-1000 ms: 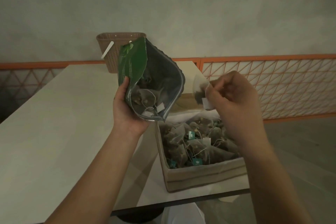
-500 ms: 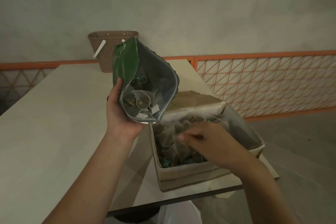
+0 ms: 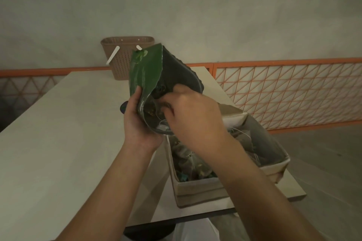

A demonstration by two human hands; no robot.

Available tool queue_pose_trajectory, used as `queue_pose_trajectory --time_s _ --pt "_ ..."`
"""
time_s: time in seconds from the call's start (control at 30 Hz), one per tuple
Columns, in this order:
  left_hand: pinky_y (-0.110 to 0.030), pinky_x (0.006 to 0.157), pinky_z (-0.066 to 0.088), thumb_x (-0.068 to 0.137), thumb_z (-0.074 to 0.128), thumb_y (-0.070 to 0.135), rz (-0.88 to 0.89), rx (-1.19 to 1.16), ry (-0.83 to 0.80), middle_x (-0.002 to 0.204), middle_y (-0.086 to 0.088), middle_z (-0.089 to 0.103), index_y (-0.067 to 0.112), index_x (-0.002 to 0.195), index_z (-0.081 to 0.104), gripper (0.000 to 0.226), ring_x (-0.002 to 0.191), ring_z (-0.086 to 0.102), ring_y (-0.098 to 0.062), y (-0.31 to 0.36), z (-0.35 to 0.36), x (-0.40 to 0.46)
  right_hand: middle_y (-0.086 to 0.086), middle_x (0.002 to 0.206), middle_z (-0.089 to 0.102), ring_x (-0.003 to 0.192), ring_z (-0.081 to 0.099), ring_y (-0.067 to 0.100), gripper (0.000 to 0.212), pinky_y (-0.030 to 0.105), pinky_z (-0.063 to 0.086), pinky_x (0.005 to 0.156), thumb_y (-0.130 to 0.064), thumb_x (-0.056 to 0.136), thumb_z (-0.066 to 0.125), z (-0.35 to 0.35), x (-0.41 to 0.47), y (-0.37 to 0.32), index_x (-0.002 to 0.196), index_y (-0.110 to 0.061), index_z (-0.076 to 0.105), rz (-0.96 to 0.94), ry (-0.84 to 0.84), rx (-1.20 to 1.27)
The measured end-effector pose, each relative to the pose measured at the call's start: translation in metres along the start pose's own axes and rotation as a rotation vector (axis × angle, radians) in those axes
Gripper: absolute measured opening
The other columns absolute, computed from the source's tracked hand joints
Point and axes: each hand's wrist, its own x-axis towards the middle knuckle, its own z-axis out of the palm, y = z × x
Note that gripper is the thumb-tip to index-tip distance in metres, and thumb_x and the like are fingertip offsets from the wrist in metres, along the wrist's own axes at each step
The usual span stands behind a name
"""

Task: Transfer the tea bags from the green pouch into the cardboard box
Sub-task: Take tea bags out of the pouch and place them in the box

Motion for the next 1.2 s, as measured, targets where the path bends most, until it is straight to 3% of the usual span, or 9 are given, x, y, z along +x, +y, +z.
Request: queue_pose_trajectory --time_s 0.13,0.37,0.47,0.57,0.73,0.87,0.93,1.03,1.2 --pt "-0.04 0.118 0.036 0.097 0.051 0.054 0.022 0.007 0.023 0.145 -0.009 0.059 0.018 0.137 0.064 0.055 0.139 0.051 -0.028 0.004 -0.002 0.003 0.0 0.107 0.058 0.08 0.057 0.018 0.022 0.028 0.033 0.057 -0.031 0.096 0.056 0.007 0.009 -0.004 0.113 -0.024 0.067 0.025 -0.136 -0.166" --pt "-0.043 0.113 0.041 0.097 0.051 0.051 -0.002 -0.022 0.02 0.141 -0.011 0.062 0.017 0.136 0.065 0.054 0.135 0.055 -0.03 0.003 0.001 0.004 0.002 0.11 0.054 0.07 0.044 0.018 0.02 0.03 0.036 0.059 -0.023 0.095 0.055 0.01 0.01 -0.004 0.112 -0.021 0.066 0.059 -0.221 -0.188" --pt "-0.044 0.119 0.034 0.097 0.052 0.05 -0.009 -0.03 0.016 0.146 -0.012 0.058 0.015 0.141 0.06 0.057 0.138 0.051 -0.03 0.004 0.001 0.004 -0.001 0.109 0.056 0.076 0.058 0.02 0.02 0.028 0.036 0.059 -0.024 0.093 0.057 0.012 0.007 0.003 0.11 -0.024 0.067 0.034 -0.175 -0.153" --pt "-0.042 0.114 0.041 0.097 0.05 0.049 -0.013 -0.027 0.002 0.148 -0.012 0.056 0.015 0.144 0.056 0.059 0.138 0.051 -0.03 0.006 0.002 0.004 -0.006 0.102 0.057 0.081 0.063 0.017 0.014 0.028 0.046 0.061 -0.028 0.089 0.058 0.013 0.002 0.011 0.1 -0.025 0.067 0.035 -0.087 0.027" --pt "-0.045 0.088 0.06 0.098 0.046 0.054 -0.048 -0.036 -0.047 0.141 -0.014 0.061 0.016 0.141 0.059 0.06 0.117 0.065 -0.032 0.007 0.003 0.002 -0.01 0.085 0.062 0.069 0.059 0.002 0.006 0.018 0.05 0.059 -0.017 0.086 0.064 -0.008 -0.005 0.026 0.09 -0.022 0.065 0.181 0.016 0.625" --pt "-0.05 0.092 0.058 0.095 0.05 0.054 -0.063 -0.061 -0.071 0.144 -0.013 0.059 0.019 0.144 0.057 0.06 0.126 0.06 -0.034 0.006 0.004 0.004 0.002 0.084 0.069 0.063 0.065 0.02 0.004 0.034 0.059 0.059 -0.012 0.089 0.064 -0.024 -0.013 0.038 0.091 -0.015 0.065 0.364 0.051 0.905" --pt "-0.051 0.095 0.056 0.096 0.051 0.052 -0.057 -0.079 -0.083 0.145 -0.012 0.058 0.02 0.145 0.055 0.058 0.126 0.06 -0.035 0.006 0.003 0.006 0.009 0.08 0.071 0.061 0.065 0.024 0.003 0.034 0.059 0.058 -0.008 0.09 0.062 -0.03 -0.02 0.047 0.092 -0.007 0.064 0.441 0.076 1.054" --pt "-0.053 0.106 0.048 0.1 0.048 0.05 -0.062 -0.079 -0.094 0.149 -0.012 0.054 0.022 0.15 0.049 0.058 0.136 0.052 -0.036 0.007 0.0 0.008 0.005 0.076 0.07 0.065 0.066 0.02 0.005 0.027 0.056 0.058 -0.009 0.092 0.06 -0.036 -0.032 0.062 0.093 -0.008 0.064 0.51 0.142 1.146" --pt "-0.049 0.093 0.056 0.101 0.046 0.051 -0.051 -0.075 -0.133 0.143 -0.011 0.06 0.022 0.148 0.052 0.056 0.127 0.06 -0.034 0.004 0.003 0.009 0.006 0.086 0.07 0.07 0.067 0.014 0.012 0.024 0.054 0.06 -0.006 0.095 0.055 -0.041 -0.05 0.085 0.102 -0.007 0.064 0.562 0.315 1.13"
